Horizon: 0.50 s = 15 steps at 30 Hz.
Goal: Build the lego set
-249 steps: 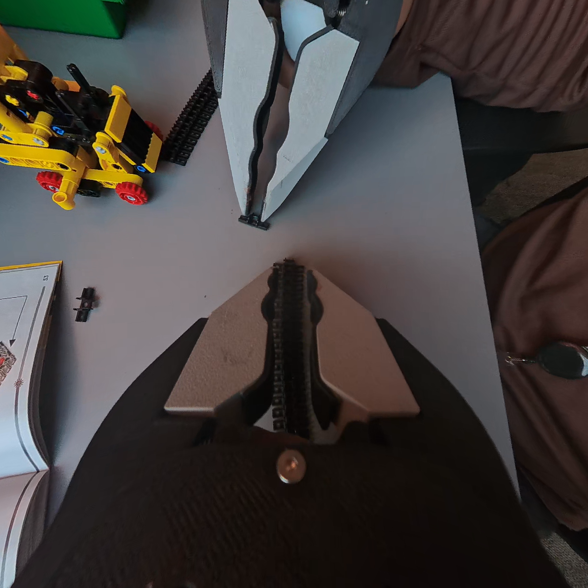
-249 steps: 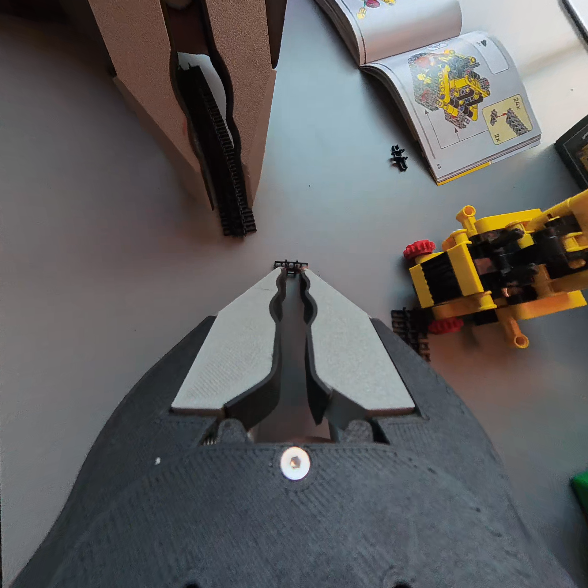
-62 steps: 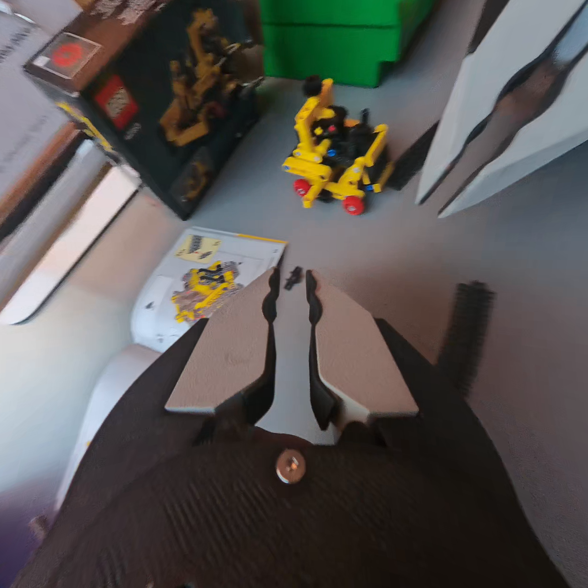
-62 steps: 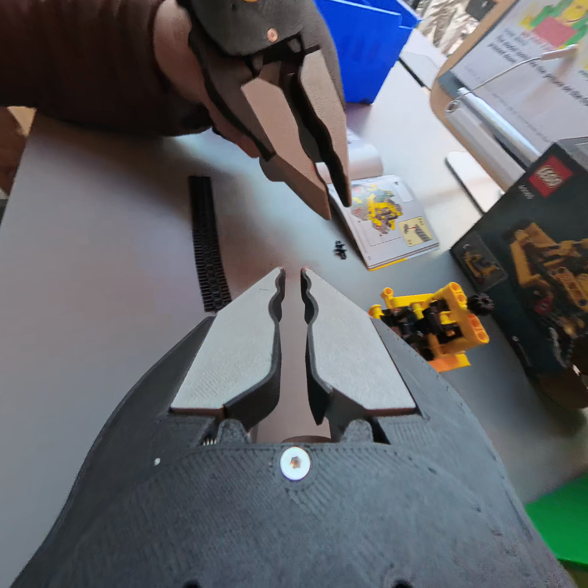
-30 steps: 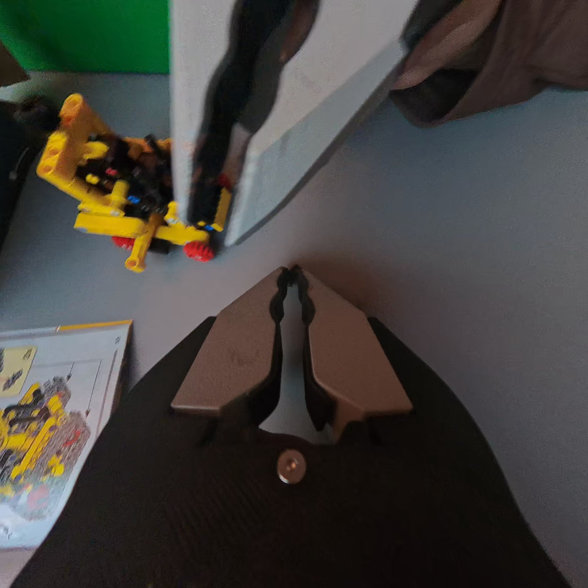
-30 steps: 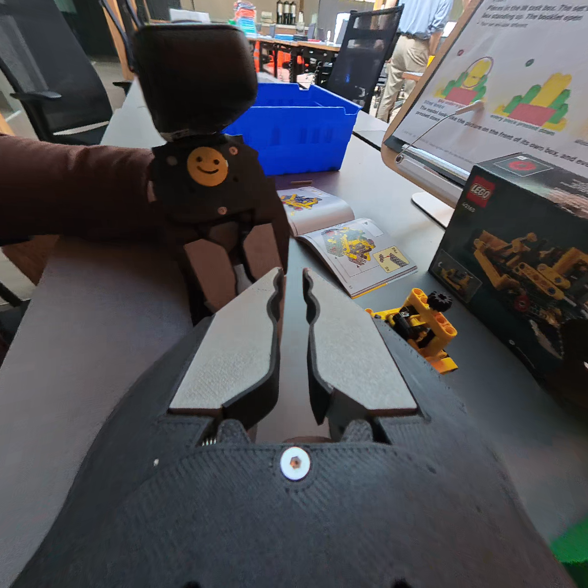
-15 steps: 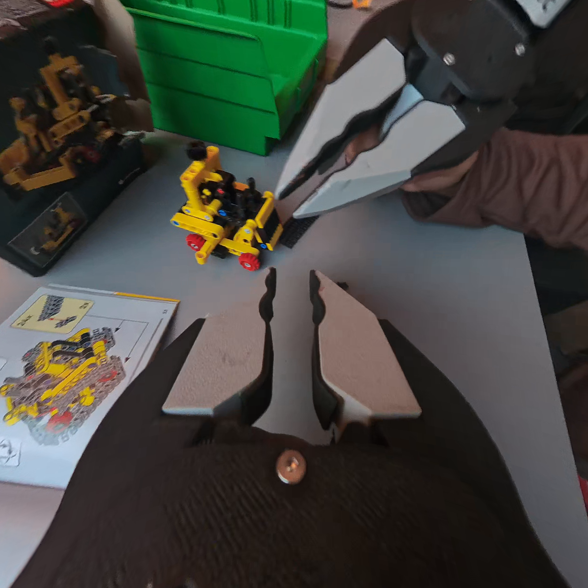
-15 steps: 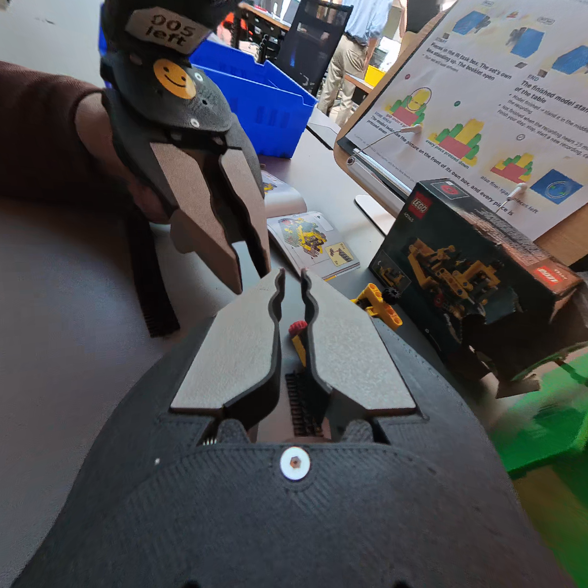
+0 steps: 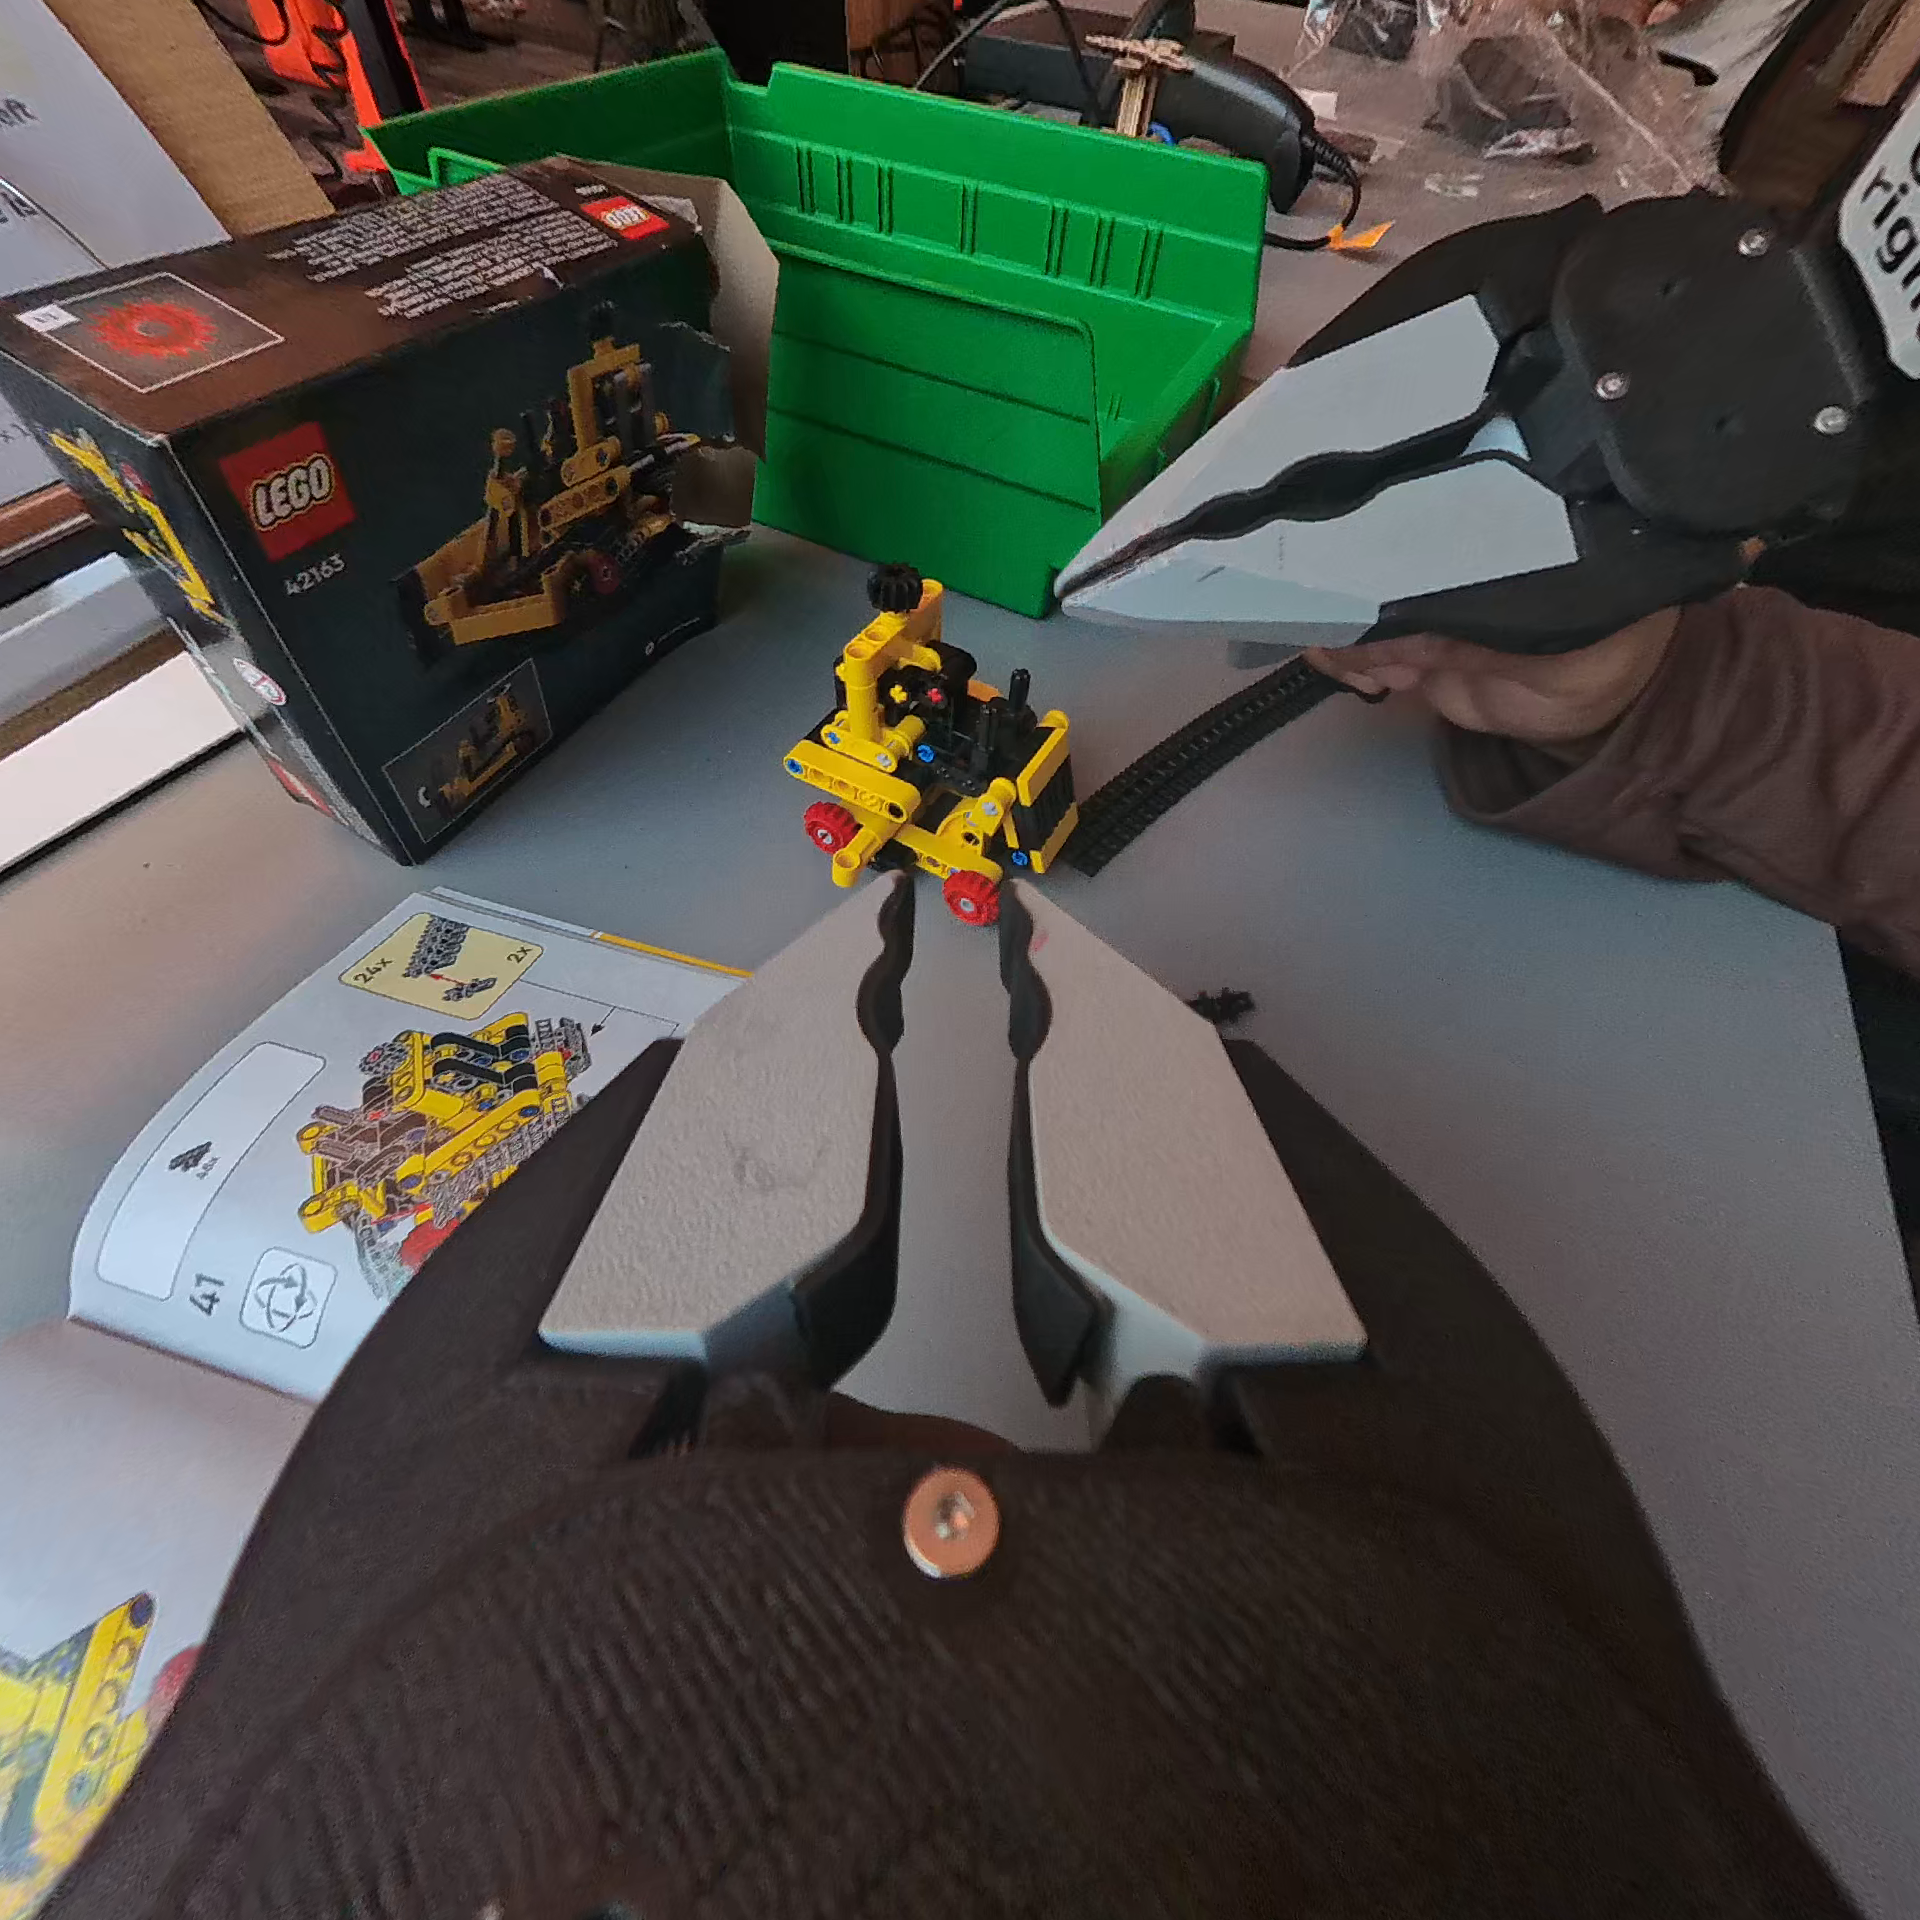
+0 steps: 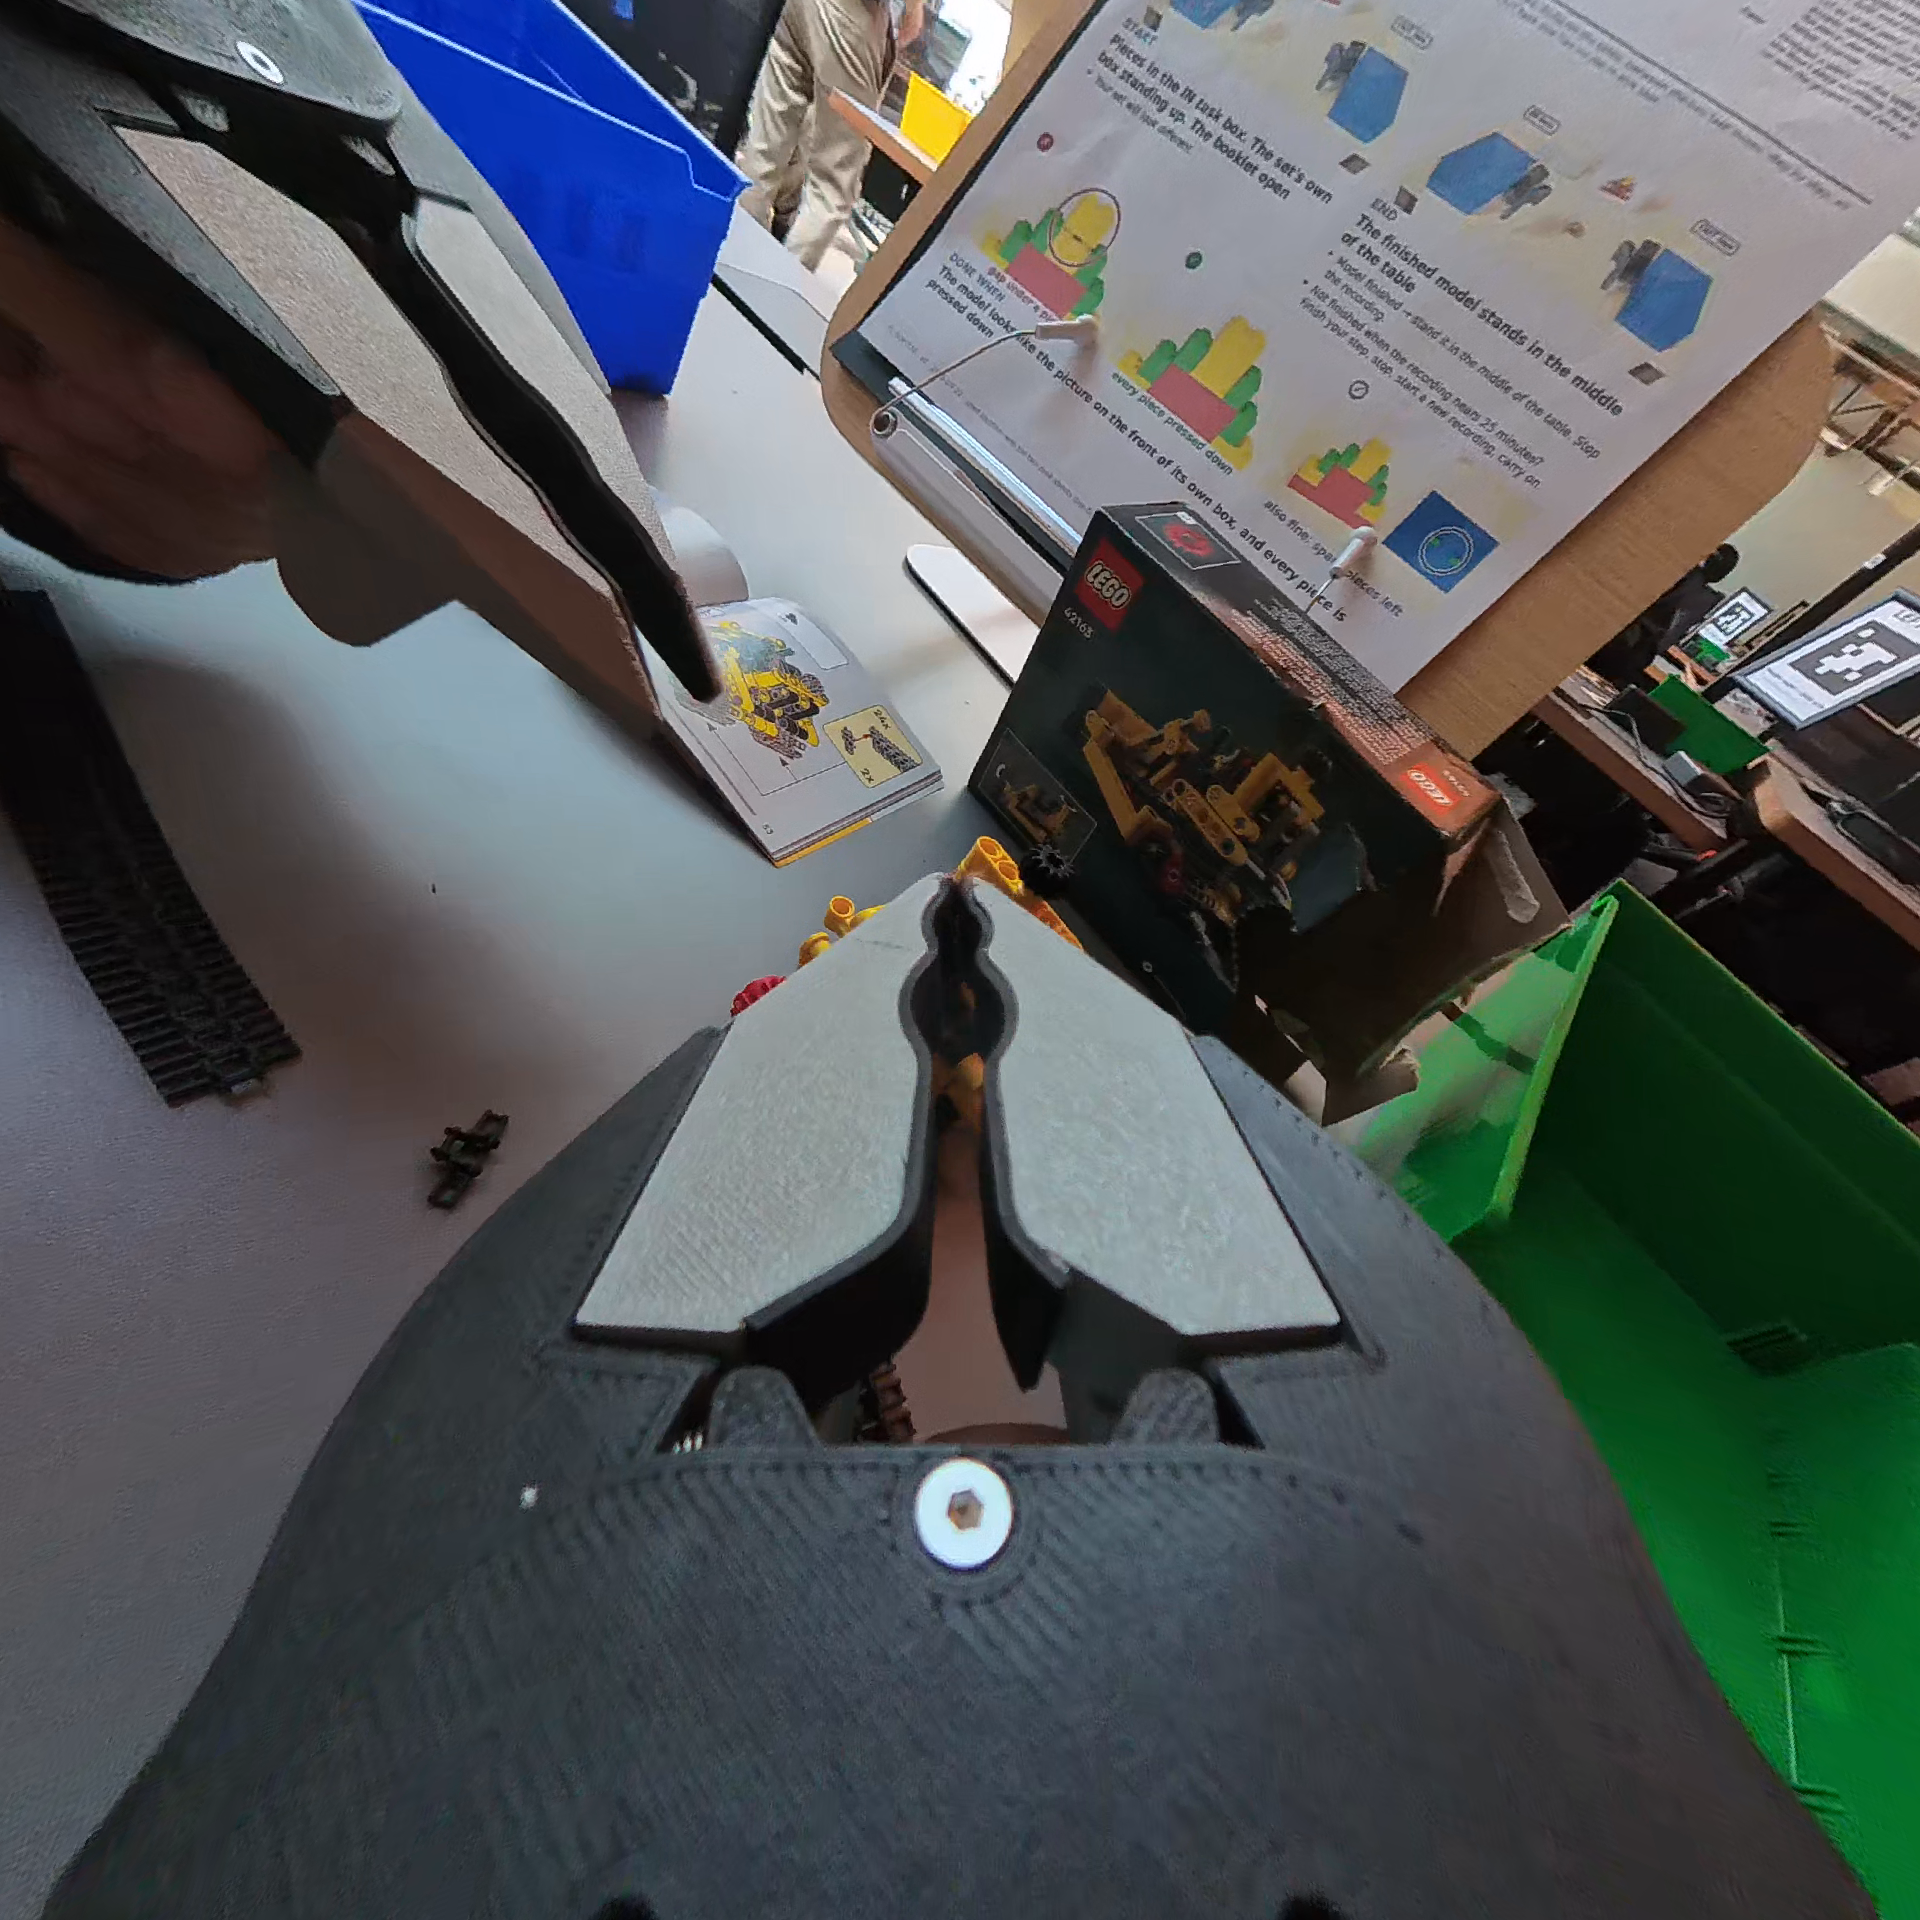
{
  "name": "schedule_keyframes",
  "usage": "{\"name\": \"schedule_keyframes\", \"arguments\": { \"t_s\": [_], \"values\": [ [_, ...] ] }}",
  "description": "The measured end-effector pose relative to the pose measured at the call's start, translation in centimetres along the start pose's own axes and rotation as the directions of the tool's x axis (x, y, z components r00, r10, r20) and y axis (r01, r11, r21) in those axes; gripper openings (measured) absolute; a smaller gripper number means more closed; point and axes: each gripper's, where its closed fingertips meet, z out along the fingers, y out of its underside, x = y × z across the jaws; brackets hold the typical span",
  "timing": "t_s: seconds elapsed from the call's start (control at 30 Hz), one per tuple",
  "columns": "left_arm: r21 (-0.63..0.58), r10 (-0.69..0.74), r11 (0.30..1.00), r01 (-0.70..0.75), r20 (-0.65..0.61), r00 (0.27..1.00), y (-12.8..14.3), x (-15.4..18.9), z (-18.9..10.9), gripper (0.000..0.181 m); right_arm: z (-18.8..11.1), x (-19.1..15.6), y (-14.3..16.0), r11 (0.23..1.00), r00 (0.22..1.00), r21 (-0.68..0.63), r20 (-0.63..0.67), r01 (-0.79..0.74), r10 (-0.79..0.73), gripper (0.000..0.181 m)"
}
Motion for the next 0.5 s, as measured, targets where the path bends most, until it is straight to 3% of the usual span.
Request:
{"name": "schedule_keyframes", "arguments": {
  "t_s": [0.3,0.5],
  "values": [
    [-0.008,0.019,1.000,-0.018,0.084,0.996,1.0,-2.1,-1.6,0.012,0.2,-0.6,0.7,0.996,0.998,-0.061,0.005,0.059,-0.058,0.000],
    [-0.071,0.060,0.996,-0.055,0.074,0.995,2.2,-1.8,-0.9,0.012,-0.2,-5.2,0.7,0.999,0.954,-0.053,0.299,-0.002,0.018,0.000]
  ]
}}
